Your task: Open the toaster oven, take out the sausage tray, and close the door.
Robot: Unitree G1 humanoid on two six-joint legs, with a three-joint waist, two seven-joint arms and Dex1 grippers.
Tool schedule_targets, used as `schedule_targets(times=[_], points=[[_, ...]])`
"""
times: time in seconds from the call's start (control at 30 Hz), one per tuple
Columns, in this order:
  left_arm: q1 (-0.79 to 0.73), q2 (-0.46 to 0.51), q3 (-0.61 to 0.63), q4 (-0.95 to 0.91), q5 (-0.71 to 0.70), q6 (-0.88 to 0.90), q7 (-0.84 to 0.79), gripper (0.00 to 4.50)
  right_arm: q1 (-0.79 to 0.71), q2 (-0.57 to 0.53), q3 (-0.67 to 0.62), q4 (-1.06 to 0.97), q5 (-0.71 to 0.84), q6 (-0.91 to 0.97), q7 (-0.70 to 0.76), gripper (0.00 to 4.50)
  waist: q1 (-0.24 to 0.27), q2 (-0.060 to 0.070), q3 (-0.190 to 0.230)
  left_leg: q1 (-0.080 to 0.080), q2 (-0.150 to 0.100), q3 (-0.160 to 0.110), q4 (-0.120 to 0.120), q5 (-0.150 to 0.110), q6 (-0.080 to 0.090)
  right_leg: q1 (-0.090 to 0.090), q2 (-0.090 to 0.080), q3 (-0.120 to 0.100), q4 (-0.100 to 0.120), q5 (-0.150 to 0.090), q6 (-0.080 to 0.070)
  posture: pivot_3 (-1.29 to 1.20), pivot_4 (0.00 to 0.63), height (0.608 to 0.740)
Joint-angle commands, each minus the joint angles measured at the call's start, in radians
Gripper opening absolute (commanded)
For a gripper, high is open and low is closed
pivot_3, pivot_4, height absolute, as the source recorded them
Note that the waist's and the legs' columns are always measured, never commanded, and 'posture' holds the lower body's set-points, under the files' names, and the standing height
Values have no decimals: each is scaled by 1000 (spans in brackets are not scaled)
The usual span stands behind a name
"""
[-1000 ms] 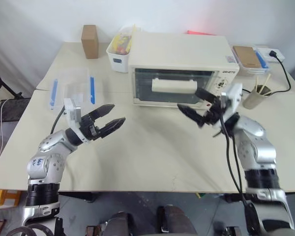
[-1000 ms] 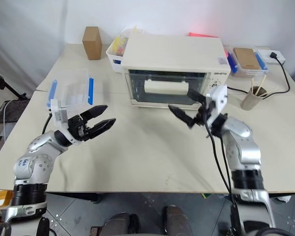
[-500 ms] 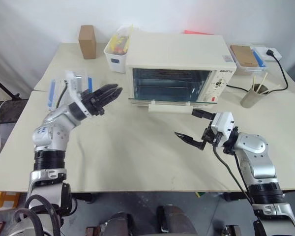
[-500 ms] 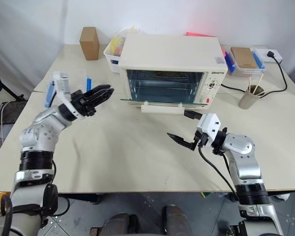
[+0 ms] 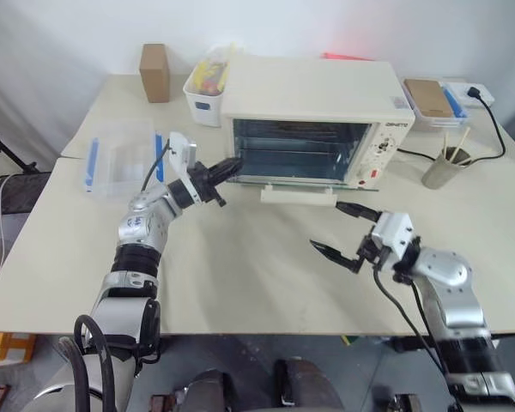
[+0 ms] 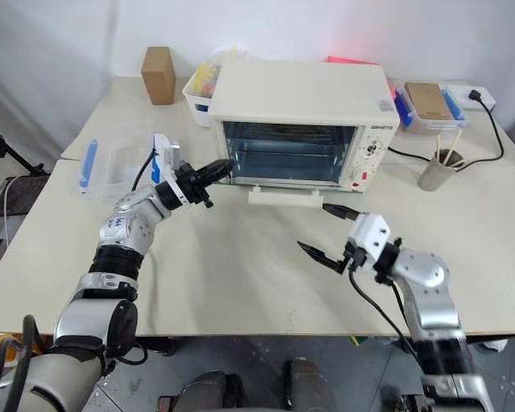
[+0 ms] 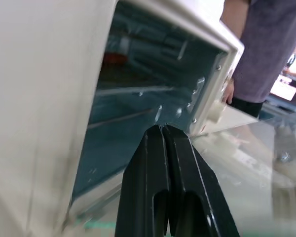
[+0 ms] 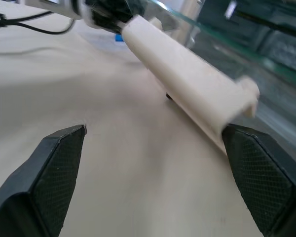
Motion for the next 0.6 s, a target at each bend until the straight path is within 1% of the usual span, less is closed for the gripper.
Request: schedule_targets(times=[0.03, 0.1, 0.2, 0.27, 0.33, 0.43, 0.53, 0.57, 0.6], points=[[63, -2, -41, -113, -23, 35, -128, 42, 161, -33, -123, -116, 25, -5, -60, 4500, 5, 0, 0, 0, 0, 0, 0, -1, 0, 0, 0, 0, 0, 0, 0, 0, 150, 740], [97, 4, -59, -160, -29, 64, -173, 42, 243, -43, -165, -157, 20, -5, -87, 4500, 11, 0, 0, -1, 0, 0, 1, -1, 0, 0, 0, 1, 0, 0, 0, 0, 150, 740], [141, 17, -90, -189, 13, 50, -189, 42, 357, -39, -238, -218, 40, 43, -153, 4500, 7, 0, 1, 0, 0, 2, 3, -2, 0, 1, 0, 2, 0, 0, 0, 0, 150, 740], [187, 27, -123, -218, 43, 27, -205, 42, 405, -28, -280, -252, 55, 80, -200, 4500, 5, 0, 1, 2, 0, 2, 3, -2, 0, 1, 0, 4, 2, 0, 0, 0, 150, 740], [223, 25, -130, -233, 60, 10, -180, 42, 428, -29, -312, -281, 72, 108, -231, 4500, -8, 0, 0, 5, 0, 2, 2, -2, -1, 5, 1, 4, 2, 0, 0, 0, 150, 740], [271, 3, -109, -249, 62, -5, -120, 42, 390, -58, -377, -314, 105, 203, -312, 4500, -12, 0, 0, 5, 1, 3, 2, -2, -1, 4, 1, 5, 2, 0, 0, 0, 150, 740], [305, -13, -104, -292, 50, 3, -94, 42, 326, -82, -380, -352, 153, 297, -344, 4500, -7, 0, 0, 5, 1, 2, 2, -2, 0, 4, 1, 5, 3, 0, 0, 0, 150, 740], [321, -18, -103, -320, 44, 9, -84, 211, 280, -99, -350, -373, 169, 335, -339, 4500, -7, 1, 0, 5, 1, 2, 2, -2, 0, 3, 1, 5, 3, 0, 0, 0, 150, 740], [337, -25, -91, -350, 36, 14, -58, 428, 230, -121, -306, -389, 150, 361, -336, 4500, -8, 1, 0, 5, 1, 2, 2, -2, 0, 3, 1, 6, 3, 0, 0, 0, 150, 740]])
